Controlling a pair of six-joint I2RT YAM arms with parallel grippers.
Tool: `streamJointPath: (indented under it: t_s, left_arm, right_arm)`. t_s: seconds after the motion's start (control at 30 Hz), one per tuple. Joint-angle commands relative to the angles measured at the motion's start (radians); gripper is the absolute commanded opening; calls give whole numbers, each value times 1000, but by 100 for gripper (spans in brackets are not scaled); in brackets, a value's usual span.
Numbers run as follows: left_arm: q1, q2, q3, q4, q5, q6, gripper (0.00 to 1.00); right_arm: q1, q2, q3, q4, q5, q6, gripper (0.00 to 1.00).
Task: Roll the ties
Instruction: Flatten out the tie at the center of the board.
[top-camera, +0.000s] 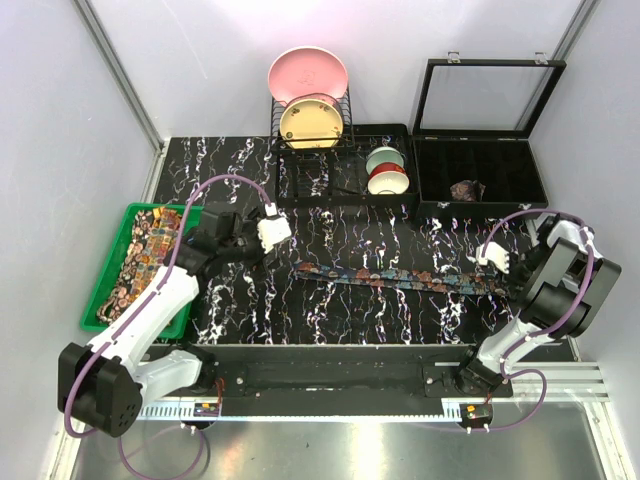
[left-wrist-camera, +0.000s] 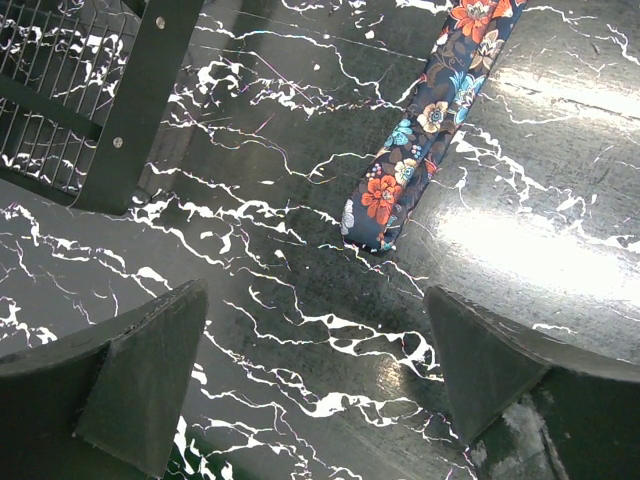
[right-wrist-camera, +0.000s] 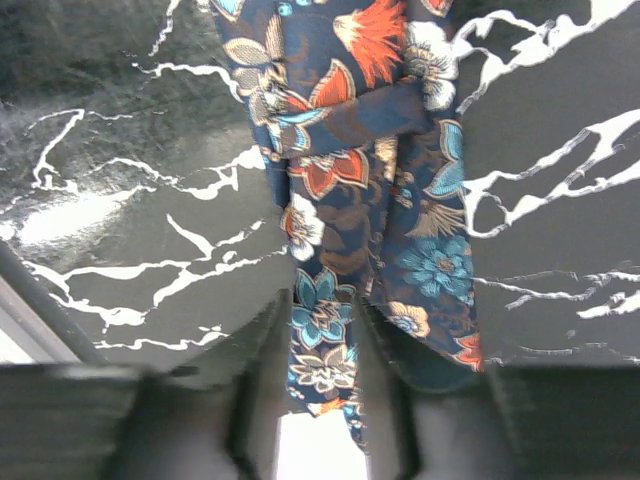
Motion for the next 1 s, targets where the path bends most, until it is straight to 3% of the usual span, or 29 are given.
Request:
streamJointPath:
  t_s: [0.0, 0.1, 0.17, 0.37, 0.5, 0.7, 0.83, 0.97]
  left_arm:
    - [2, 10, 42, 25, 49, 13, 96]
    - [0, 12, 39, 26, 48, 18, 96]
    - [0, 17, 36, 33, 46, 24, 95]
    - [2, 37, 51, 40, 48, 19, 95]
    - [2, 41, 52, 46, 60, 16, 95]
    - [2, 35, 55, 34, 59, 22, 95]
    - [2, 30, 55, 30, 56, 22, 95]
    - [0, 32, 51, 30, 52, 28, 95]
  right_arm:
    - [-1, -10, 61, -28, -5, -160, 31]
    - [-1, -7, 83, -26, 3, -165, 22]
    - [-1, 1, 92, -29, 11, -169, 21]
    - [-1, -19, 80, -80, 23, -145, 45]
    - [0, -17, 43, -74, 55, -119, 50]
    - [-1, 33, 45, -38, 84, -100, 48]
    - [0, 62, 58, -32, 92, -99, 39]
    - [-1, 66, 57, -23, 96, -103, 37]
